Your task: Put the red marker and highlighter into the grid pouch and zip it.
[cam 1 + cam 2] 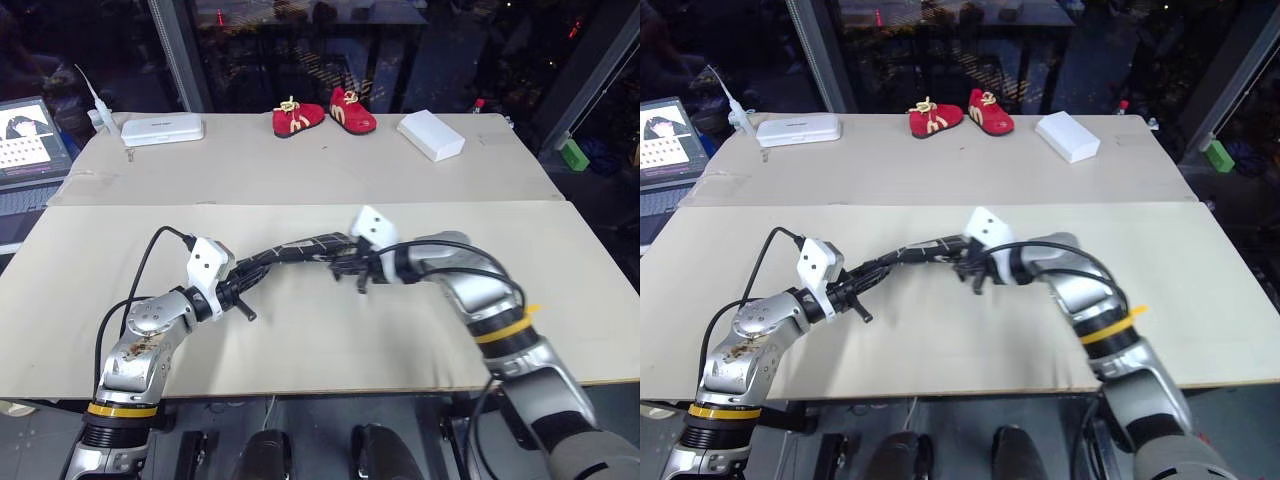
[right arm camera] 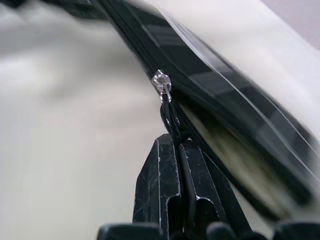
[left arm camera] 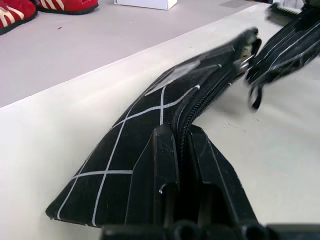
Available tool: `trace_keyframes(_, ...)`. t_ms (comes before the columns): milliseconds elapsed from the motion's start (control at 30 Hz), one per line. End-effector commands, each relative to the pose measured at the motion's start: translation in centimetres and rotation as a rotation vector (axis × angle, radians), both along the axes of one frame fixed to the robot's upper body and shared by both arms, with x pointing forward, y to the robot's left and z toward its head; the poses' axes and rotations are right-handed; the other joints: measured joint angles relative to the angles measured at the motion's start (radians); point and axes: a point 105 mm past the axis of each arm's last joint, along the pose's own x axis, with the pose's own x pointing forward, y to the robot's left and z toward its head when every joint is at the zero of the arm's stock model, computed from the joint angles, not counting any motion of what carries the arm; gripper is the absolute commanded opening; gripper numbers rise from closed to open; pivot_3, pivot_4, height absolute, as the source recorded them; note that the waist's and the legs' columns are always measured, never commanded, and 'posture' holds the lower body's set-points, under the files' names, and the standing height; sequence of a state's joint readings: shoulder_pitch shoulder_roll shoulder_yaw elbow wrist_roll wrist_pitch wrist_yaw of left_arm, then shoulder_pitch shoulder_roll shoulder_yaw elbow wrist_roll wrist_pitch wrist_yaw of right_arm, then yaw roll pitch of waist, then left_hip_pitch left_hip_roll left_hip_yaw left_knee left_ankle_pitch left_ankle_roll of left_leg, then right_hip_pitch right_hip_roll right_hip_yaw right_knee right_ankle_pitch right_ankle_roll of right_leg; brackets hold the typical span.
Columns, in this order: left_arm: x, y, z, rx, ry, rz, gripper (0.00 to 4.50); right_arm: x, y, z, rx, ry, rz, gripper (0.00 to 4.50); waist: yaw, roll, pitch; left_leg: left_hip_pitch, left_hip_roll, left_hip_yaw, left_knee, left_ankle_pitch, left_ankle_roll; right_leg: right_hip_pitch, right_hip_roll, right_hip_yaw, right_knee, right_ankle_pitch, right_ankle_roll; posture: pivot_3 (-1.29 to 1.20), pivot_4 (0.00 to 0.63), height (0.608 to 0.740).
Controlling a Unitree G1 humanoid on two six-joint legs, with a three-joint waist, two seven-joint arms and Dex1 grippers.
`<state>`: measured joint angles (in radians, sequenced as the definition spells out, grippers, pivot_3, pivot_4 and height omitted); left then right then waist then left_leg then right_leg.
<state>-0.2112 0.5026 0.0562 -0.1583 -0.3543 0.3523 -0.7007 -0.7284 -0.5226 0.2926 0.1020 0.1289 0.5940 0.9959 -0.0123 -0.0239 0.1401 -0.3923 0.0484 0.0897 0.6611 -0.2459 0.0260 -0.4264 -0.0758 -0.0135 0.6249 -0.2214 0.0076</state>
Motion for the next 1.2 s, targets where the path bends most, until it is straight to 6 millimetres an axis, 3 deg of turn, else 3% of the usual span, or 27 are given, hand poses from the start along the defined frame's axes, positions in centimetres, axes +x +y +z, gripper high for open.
trace_keyframes(33, -0.1, 0.3, 0.9, 0.011, -0.041, 0.005, 0.00, 0.9, -1.9, 1.9, 0.011, -0.079, -0.038, 0.05, -0.007, 0.000, 0.000, 0.000, 0.000, 0.000, 0.000, 0.000, 0.000, 0.000, 0.000, 0.001, 0.000, 0.000, 0.000, 0.00, 0.150, 0.740)
trace_keyframes(433, -0.2, 0.5, 0.9, 0.023, -0.040, -0.001, 0.00, 3.5, -4.5, 2.4, 0.010, -0.126, -0.151, 0.05, -0.002, 0.000, 0.000, 0.001, 0.000, 0.001, 0.000, 0.000, 0.000, 0.000, 0.001, 0.002, 0.000, 0.000, 0.000, 0.00, 0.150, 0.740)
trace_keyframes(633, -0.3, 0.8, 0.9, 0.030, -0.038, 0.003, 0.00, 3.8, -5.4, 2.4, -0.002, -0.130, -0.163, 0.05, -0.001, 0.000, 0.000, 0.001, 0.000, 0.001, 0.000, 0.000, 0.000, 0.000, 0.001, 0.001, 0.000, 0.000, 0.000, 0.00, 0.150, 0.740)
trace_keyframes(767, 0.1, 0.8, 1.1, 0.033, -0.041, 0.000, 0.00, 3.6, -3.8, 2.5, 0.061, -0.146, -0.130, 0.05, -0.002, 0.000, 0.000, 0.001, 0.000, 0.001, 0.000, 0.000, 0.000, 0.000, 0.001, 0.001, 0.000, 0.000, 0.000, 0.00, 0.150, 0.740)
trace_keyframes(800, 0.1, 0.7, 1.1, 0.032, -0.042, -0.001, 0.00, 4.2, -3.9, 2.7, 0.096, -0.140, -0.177, 0.32, -0.002, 0.000, 0.000, 0.001, 0.001, 0.001, 0.000, 0.000, 0.000, 0.000, 0.001, 0.001, 0.000, 0.000, 0.000, 0.00, 0.150, 0.740)
trace_keyframes(867, 0.1, 0.4, 1.1, 0.030, -0.044, -0.006, 0.00, 3.4, -3.4, 2.3, 0.102, -0.110, -0.131, 0.75, -0.002, 0.000, 0.000, 0.001, 0.001, 0.001, 0.000, 0.000, 0.000, 0.000, 0.001, 0.001, 0.000, 0.000, 0.000, 0.00, 0.150, 0.740)
trace_keyframes(1033, 0.1, 0.1, 1.1, 0.029, -0.047, -0.019, 0.00, 1.7, -3.3, 1.7, 0.107, -0.045, -0.047, 2.49, -0.001, 0.000, 0.000, 0.000, 0.001, 0.001, 0.000, 0.000, 0.000, 0.000, 0.000, 0.001, 0.000, 0.000, 0.000, 0.00, 0.150, 0.740)
trace_keyframes(1200, 0.0, -0.5, 1.0, 0.047, -0.057, -0.066, 0.00, -0.1, -5.2, 1.7, 0.090, -0.023, 0.002, 2.49, 0.008, 0.000, 0.000, 0.000, 0.000, 0.000, 0.000, 0.000, 0.000, 0.001, 0.000, 0.001, 0.000, 0.000, 0.000, 0.00, 0.150, 0.740)
